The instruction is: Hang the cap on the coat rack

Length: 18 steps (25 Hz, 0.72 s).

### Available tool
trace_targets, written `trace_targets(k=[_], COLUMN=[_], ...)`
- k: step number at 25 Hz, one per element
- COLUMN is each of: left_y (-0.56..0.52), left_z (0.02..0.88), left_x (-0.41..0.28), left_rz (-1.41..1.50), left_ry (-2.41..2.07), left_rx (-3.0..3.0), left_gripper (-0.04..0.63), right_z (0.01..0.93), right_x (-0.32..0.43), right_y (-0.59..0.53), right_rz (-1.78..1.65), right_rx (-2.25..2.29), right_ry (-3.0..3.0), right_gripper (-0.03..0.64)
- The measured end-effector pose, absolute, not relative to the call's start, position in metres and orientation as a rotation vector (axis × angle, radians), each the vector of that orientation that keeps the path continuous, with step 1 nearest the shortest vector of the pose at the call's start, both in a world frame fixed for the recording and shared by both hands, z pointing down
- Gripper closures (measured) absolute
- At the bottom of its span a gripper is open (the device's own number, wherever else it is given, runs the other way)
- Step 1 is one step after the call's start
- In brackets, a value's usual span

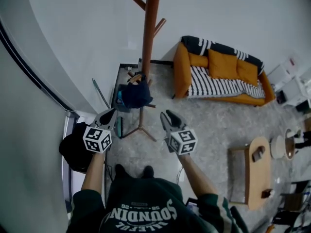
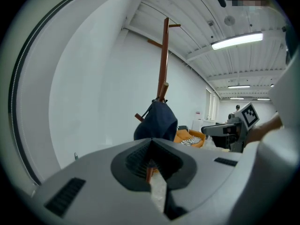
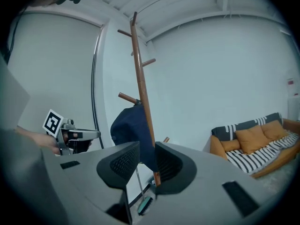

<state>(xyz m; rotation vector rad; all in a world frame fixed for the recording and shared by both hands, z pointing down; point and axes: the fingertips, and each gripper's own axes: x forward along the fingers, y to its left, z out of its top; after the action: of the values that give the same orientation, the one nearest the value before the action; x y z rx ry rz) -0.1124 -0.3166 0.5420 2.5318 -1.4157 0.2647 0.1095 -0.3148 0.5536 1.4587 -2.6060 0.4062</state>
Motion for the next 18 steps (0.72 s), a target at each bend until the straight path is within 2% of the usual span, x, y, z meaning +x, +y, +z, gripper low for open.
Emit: trace_targets(k=[3,9,18], left_y=[-0.311,-0.299,-0.294], left_z=[0.538,0.534,0.543], left_x=[-0.102,-0.09,-0.084], left_rz=[0.256,0.251,0.259], left_ry=[-1.444,-1.481,-1.502], left_rx=[2.529,2.528,2.504], left_gripper=[0.595,0.595,0.595], right_z=[0.535,0.511,0.515], right_x=[0.119,0.122,0.125], right_y=[-0.312,-0.306,-0.305], right_rz=[0.308,0.186,0.171], right_rx=[1.453,1.451,1.419], right_ry=[-2.623,-2.648,-2.663], right_gripper=[0.531,0.617,0.617])
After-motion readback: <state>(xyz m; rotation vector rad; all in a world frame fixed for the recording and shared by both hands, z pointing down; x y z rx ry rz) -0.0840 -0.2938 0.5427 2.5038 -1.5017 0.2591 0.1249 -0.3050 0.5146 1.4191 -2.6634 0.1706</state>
